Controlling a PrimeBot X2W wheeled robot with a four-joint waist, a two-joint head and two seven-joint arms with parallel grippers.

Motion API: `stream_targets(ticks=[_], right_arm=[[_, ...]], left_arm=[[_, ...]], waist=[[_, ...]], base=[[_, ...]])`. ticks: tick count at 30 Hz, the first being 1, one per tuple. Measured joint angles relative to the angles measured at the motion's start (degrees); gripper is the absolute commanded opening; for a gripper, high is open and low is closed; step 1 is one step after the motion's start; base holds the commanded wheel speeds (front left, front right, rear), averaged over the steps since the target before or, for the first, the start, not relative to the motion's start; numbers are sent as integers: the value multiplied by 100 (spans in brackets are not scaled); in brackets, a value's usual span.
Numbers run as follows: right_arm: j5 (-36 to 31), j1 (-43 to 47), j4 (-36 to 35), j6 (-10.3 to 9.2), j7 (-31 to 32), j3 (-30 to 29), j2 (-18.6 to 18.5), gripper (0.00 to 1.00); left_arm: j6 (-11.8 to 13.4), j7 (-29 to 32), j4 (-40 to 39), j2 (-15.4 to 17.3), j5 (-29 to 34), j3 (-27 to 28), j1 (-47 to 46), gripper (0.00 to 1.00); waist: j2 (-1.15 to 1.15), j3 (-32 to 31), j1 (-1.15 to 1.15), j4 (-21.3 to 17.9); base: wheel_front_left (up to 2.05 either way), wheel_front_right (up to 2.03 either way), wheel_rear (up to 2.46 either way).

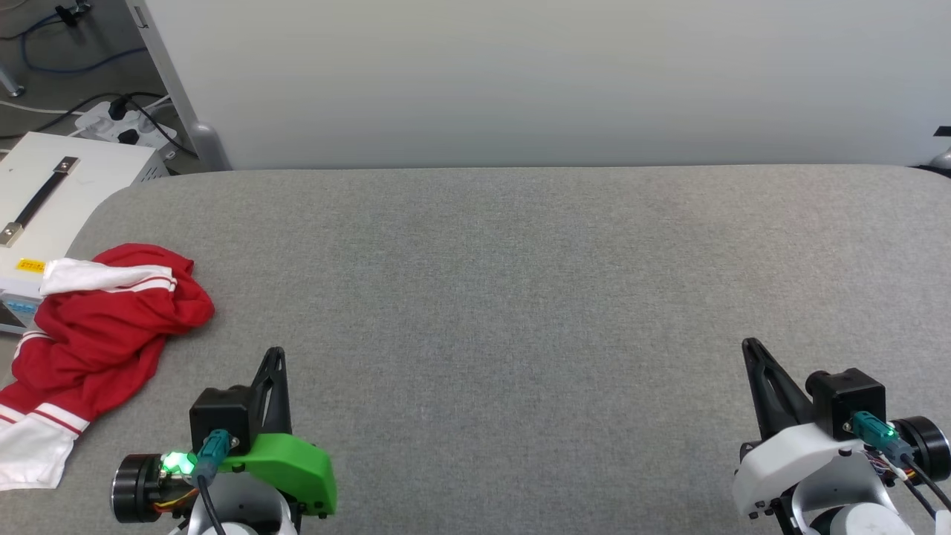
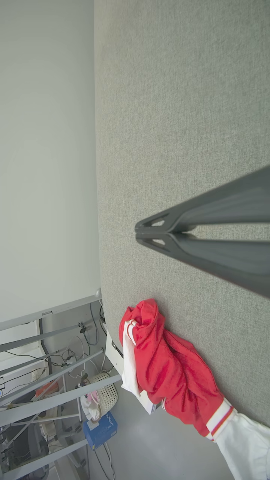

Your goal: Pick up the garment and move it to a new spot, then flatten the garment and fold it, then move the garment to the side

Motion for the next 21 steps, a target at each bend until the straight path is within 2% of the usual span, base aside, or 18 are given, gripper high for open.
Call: stream_targets(ticks=[21], right_arm=[[0,0,0,0,0,0,0,0]], left_arm=[[0,0,0,0,0,0,0,0]], waist=[[0,0,0,0]], base=[[0,0,0]])
